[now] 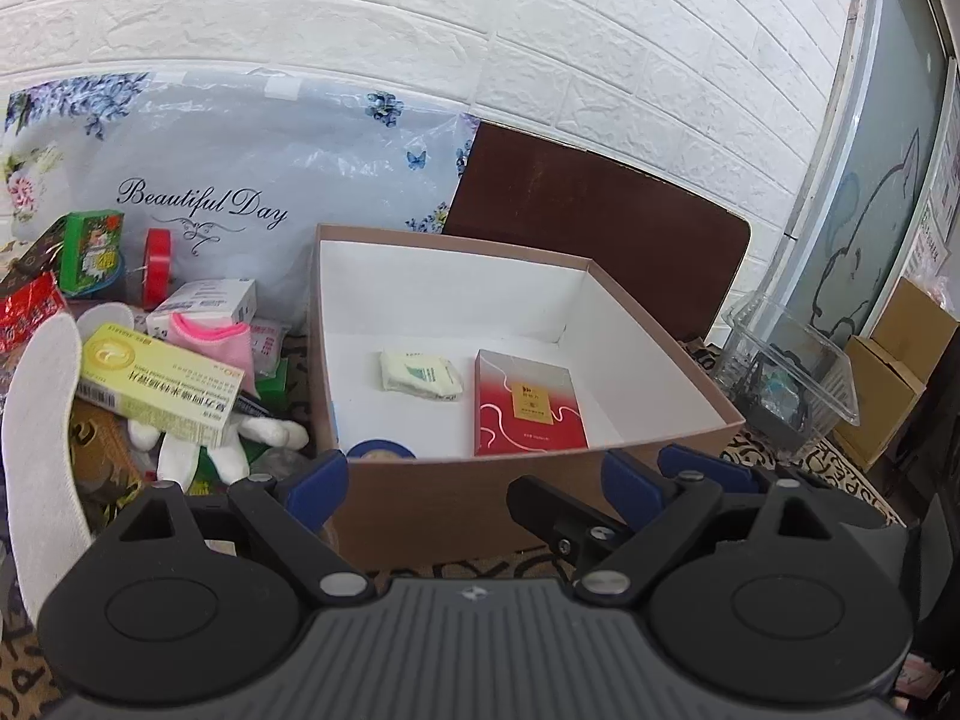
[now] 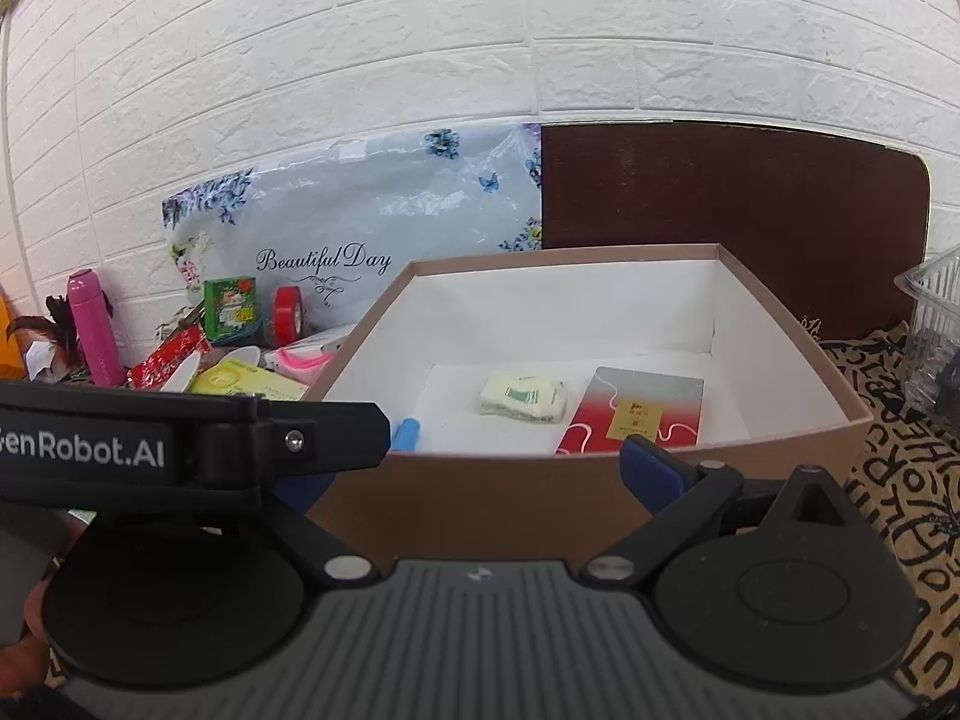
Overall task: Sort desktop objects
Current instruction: 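Withdraw the left tool from the box toward the gold wristwatch, then grasp the gold wristwatch by its band with the left tool, then lift the gold wristwatch off the cloth with the left tool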
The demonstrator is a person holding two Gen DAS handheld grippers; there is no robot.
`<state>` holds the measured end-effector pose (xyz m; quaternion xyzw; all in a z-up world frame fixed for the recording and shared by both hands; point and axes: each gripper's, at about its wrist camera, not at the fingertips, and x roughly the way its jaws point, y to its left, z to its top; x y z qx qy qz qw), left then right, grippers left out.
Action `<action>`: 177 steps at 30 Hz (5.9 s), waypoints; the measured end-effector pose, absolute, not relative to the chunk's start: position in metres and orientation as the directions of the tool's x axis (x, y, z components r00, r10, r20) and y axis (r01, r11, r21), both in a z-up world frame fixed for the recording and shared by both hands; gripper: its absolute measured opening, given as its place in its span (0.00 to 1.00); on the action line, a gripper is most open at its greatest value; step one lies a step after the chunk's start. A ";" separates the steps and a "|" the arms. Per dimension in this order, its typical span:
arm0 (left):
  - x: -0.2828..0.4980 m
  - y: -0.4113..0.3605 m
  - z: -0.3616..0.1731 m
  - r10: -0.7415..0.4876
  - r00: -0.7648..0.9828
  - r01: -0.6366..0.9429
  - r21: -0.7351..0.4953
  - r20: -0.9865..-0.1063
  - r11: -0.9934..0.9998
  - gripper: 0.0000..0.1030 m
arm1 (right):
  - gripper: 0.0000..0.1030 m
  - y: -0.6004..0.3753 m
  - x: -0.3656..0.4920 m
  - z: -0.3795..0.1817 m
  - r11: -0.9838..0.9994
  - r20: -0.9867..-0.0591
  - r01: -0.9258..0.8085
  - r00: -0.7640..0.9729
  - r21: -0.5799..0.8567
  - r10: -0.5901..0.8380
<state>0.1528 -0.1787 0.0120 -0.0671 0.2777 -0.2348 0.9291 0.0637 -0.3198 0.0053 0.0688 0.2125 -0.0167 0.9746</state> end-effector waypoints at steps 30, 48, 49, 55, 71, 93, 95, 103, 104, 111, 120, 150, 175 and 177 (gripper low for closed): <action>0.097 -0.107 -0.055 -0.435 0.686 0.221 -0.403 -0.583 0.888 0.94 | 0.95 -0.251 0.023 -0.054 0.979 -0.542 -0.052 0.826 0.198 0.153; 0.090 -0.065 -0.072 -0.412 0.685 0.154 -0.433 -0.601 0.888 0.93 | 0.87 -0.200 0.029 -0.080 0.977 -0.590 -0.163 0.779 0.134 0.211; 0.092 -0.067 -0.071 -0.418 0.684 0.168 -0.429 -0.597 0.888 0.93 | 0.82 -0.197 0.030 -0.081 0.977 -0.592 -0.172 0.778 0.125 0.212; 0.110 -0.082 -0.071 -0.424 0.685 0.215 -0.391 -0.592 0.895 0.89 | 0.73 -0.188 0.035 -0.088 0.975 -0.602 -0.202 0.769 0.090 0.214; 0.161 -0.107 -0.090 -0.364 0.657 0.240 -0.274 -0.660 0.931 0.62 | 0.52 -0.195 0.044 -0.093 0.978 -0.590 -0.197 0.782 0.068 0.199; 0.126 -0.110 -0.090 -0.362 0.622 0.273 -0.240 -0.694 0.931 0.28 | 0.12 -0.200 0.019 -0.086 0.951 -0.631 -0.309 0.732 0.027 0.256; 0.115 -0.110 -0.089 -0.376 0.613 0.279 -0.255 -0.695 0.926 0.28 | 0.12 -0.205 0.007 -0.085 0.947 -0.634 -0.320 0.727 0.025 0.262; 0.105 -0.118 -0.090 -0.391 0.602 0.293 -0.263 -0.696 0.919 0.33 | 0.13 -0.205 -0.015 -0.088 0.950 -0.635 -0.311 0.731 0.016 0.250; 0.105 -0.118 -0.090 -0.394 0.601 0.295 -0.266 -0.695 0.918 0.34 | 0.13 -0.203 -0.015 -0.089 0.950 -0.635 -0.311 0.733 0.008 0.245; 0.109 -0.121 -0.092 -0.396 0.603 0.301 -0.262 -0.693 0.917 0.36 | 0.14 -0.202 -0.010 -0.092 0.955 -0.624 -0.297 0.744 0.012 0.239; 0.107 -0.119 -0.090 -0.392 0.604 0.292 -0.266 -0.694 0.919 0.29 | 0.13 -0.203 0.003 -0.094 0.958 -0.612 -0.282 0.749 0.051 0.253; 0.106 -0.126 -0.091 -0.463 0.549 0.355 -0.307 -0.696 0.883 0.52 | 0.11 -0.210 -0.014 -0.087 0.964 -0.610 -0.258 0.756 0.055 0.237; 0.104 -0.120 -0.080 -0.499 0.567 0.348 -0.358 -0.655 0.866 0.12 | 0.25 -0.206 -0.002 -0.086 0.977 -0.575 -0.212 0.801 -0.009 0.169; 0.100 -0.121 -0.070 -0.507 0.585 0.361 -0.357 -0.633 0.862 0.12 | 0.25 -0.205 -0.008 -0.079 0.978 -0.556 -0.208 0.814 -0.011 0.166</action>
